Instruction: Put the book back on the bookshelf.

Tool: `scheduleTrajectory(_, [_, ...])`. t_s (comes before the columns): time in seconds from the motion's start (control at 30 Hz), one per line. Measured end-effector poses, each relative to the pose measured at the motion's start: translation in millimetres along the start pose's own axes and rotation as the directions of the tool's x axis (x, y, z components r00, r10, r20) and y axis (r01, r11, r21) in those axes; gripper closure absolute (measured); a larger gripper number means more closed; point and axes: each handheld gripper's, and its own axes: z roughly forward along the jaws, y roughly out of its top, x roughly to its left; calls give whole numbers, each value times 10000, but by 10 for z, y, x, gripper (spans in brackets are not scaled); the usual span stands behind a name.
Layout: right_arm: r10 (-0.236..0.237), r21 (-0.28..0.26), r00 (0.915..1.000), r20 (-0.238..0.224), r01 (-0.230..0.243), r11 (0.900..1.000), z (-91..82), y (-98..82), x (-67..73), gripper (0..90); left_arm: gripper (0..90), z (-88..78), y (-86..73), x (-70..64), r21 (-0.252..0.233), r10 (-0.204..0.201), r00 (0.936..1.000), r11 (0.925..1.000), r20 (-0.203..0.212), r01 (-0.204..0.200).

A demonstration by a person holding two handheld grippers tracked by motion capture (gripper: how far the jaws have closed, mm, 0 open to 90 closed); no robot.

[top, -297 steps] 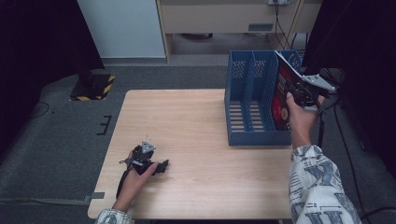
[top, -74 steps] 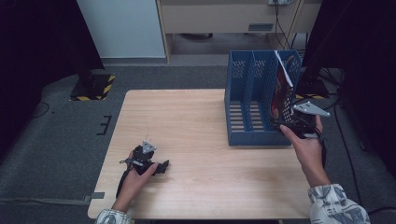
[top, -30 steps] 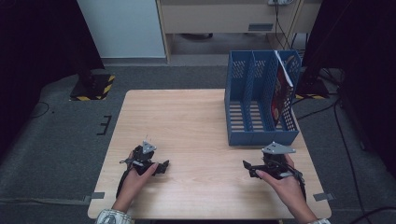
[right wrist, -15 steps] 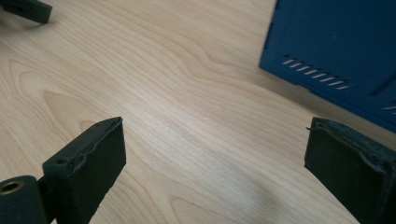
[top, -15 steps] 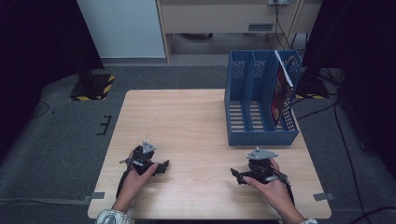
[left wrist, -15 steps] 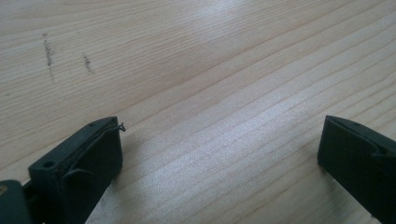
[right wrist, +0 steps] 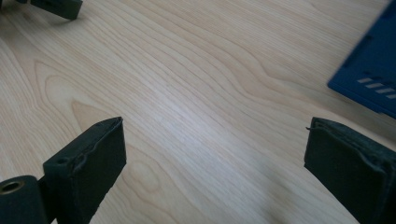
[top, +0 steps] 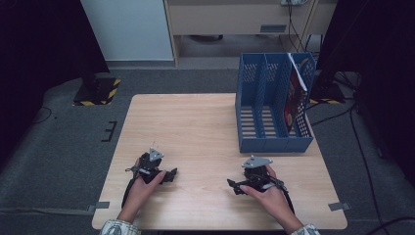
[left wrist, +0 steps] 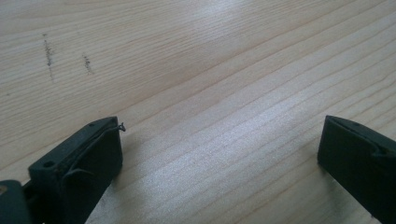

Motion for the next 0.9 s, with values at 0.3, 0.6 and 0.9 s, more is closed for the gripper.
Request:
scheduleTrajectory(0.3, [14, 85, 9999, 125, -15, 10000, 330, 156, 112, 62, 0, 0, 0, 0, 0, 9, 10000, 10000, 12, -9])
scheduleTrajectory(0.6, [164, 675, 9955, 934, -227, 9975, 601, 177, 146, 61, 0, 0, 0, 0, 1, 12, 10000, 10000, 17, -12])
scheduleTrajectory(0.9, [243, 686, 9928, 1174, -325, 9971, 626, 175, 140, 18, 0, 2, 1, -1, -3, 24, 10000, 10000, 29, -24])
